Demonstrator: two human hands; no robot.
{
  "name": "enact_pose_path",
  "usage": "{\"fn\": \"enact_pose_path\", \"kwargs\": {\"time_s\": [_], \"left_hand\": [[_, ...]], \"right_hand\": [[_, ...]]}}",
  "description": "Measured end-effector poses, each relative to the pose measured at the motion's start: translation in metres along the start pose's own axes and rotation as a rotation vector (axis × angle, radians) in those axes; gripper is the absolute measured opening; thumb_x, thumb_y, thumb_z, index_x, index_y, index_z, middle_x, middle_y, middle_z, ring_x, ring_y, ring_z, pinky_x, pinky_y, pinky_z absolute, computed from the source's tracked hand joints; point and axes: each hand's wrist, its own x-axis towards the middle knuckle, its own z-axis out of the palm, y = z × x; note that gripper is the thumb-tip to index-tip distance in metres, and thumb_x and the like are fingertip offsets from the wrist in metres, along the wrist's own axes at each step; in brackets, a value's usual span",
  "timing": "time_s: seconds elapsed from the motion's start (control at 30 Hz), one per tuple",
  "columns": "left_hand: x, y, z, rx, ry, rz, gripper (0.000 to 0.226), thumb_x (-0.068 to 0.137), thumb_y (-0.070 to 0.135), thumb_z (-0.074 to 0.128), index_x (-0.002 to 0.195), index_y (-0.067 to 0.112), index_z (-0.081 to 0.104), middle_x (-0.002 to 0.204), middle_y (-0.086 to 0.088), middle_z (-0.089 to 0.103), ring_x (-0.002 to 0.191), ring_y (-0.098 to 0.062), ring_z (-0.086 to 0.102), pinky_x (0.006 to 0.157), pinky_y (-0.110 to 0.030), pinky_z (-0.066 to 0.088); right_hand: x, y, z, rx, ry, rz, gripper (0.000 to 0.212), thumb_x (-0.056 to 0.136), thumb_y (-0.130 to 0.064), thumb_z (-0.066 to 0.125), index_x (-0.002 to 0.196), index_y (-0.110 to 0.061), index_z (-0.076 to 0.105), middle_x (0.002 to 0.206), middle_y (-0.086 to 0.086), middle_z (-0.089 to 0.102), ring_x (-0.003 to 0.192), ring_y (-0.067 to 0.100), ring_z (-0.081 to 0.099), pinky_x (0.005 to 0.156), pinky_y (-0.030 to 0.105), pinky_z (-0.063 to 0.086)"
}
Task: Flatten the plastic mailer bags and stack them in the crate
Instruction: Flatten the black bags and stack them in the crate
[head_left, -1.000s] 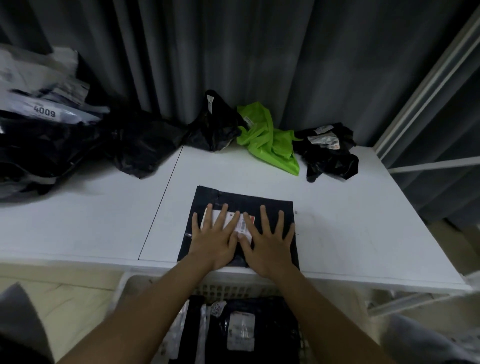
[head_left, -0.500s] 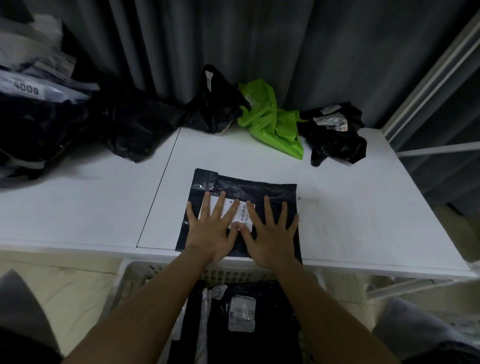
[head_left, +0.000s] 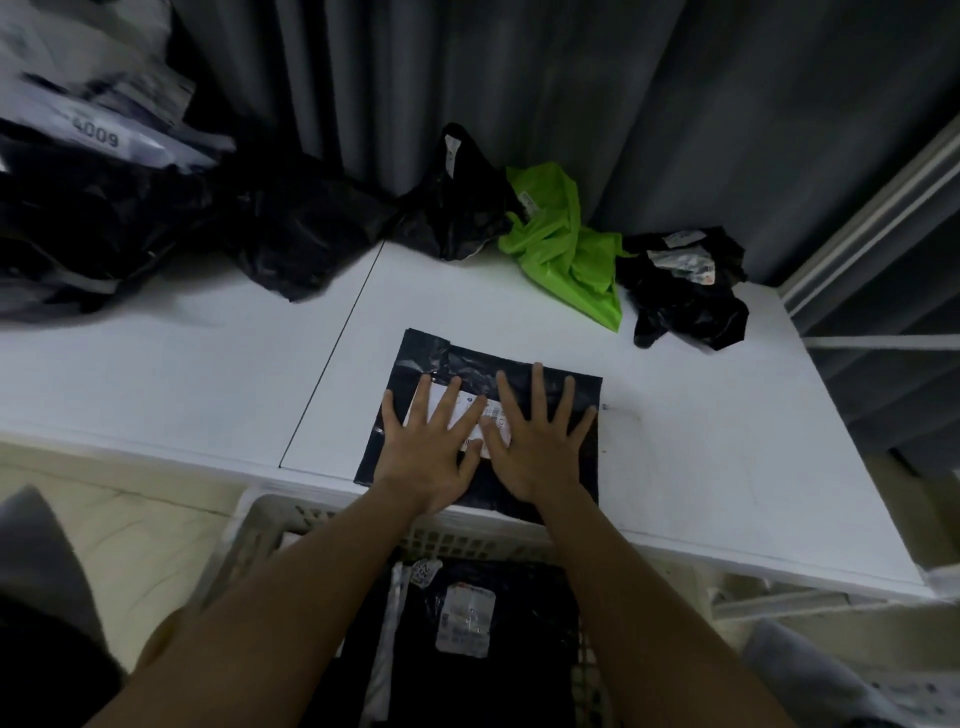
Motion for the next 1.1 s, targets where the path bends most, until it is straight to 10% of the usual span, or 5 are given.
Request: {"fn": "enact_pose_path", "kwargs": {"time_s": [1.1], "left_hand": [[0.039, -0.015, -0.013, 0.014, -0.039, 0.009, 0.056, 0.099, 0.050, 0.009, 0.148, 0.041, -0.015, 0.155, 0.006, -0.028, 0.141, -0.033, -0.027, 0.109, -0.064, -0.013]], "right_hand": [[0.009, 0.000, 0.005, 0.003, -0.014, 0.040, 0.064, 0.089, -0.072, 0.011, 0.145, -0.051, -0.013, 0.157, -0.001, -0.027, 0.139, 0.043, -0.027, 0.105, 0.069, -0.017]]}}
